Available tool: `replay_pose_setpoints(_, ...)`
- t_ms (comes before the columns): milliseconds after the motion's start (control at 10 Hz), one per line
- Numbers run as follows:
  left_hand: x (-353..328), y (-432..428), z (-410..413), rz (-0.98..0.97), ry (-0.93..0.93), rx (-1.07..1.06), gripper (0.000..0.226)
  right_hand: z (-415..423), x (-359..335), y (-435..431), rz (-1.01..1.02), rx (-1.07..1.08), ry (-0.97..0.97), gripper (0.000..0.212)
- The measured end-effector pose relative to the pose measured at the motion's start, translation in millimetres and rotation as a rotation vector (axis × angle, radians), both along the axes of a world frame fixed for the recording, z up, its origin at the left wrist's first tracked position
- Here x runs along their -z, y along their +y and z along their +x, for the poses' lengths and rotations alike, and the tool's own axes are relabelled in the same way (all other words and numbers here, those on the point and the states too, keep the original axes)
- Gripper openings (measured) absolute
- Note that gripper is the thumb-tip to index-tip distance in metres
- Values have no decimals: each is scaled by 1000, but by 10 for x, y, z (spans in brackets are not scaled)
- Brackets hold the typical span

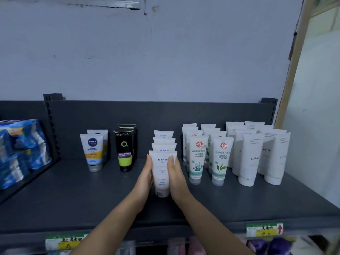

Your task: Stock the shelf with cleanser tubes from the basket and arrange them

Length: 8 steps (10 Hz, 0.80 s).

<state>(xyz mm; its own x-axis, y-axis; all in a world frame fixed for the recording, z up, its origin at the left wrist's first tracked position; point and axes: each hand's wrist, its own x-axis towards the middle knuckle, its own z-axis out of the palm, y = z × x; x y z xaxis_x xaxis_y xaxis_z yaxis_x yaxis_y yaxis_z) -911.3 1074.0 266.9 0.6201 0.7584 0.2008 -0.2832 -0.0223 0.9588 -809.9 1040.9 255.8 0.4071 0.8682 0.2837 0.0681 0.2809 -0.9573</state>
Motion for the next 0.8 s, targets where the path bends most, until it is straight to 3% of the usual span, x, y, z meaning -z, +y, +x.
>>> replay_pose_setpoints(300,31,-57,-36,78,-8,-5,72,-28,10,-25,-10,25,-21,94)
replay_pose_setpoints(400,28,-74,-42,184,-21,-86,74,-35,-24,-100,-8,79,-89,86)
replay_pose_setpoints(500,-22,-98,-107,331,55,-211,101,-38,-152,-268,-3,105,-177,85)
replay_pose_setpoints(600,-76,-198,-185,585,177,-366,101,-54,-303,-560,1,133,-304,86)
replay_pose_setpoints(800,-249,-704,-303,361,214,-584,72,-100,-485,-1311,10,47,-260,71)
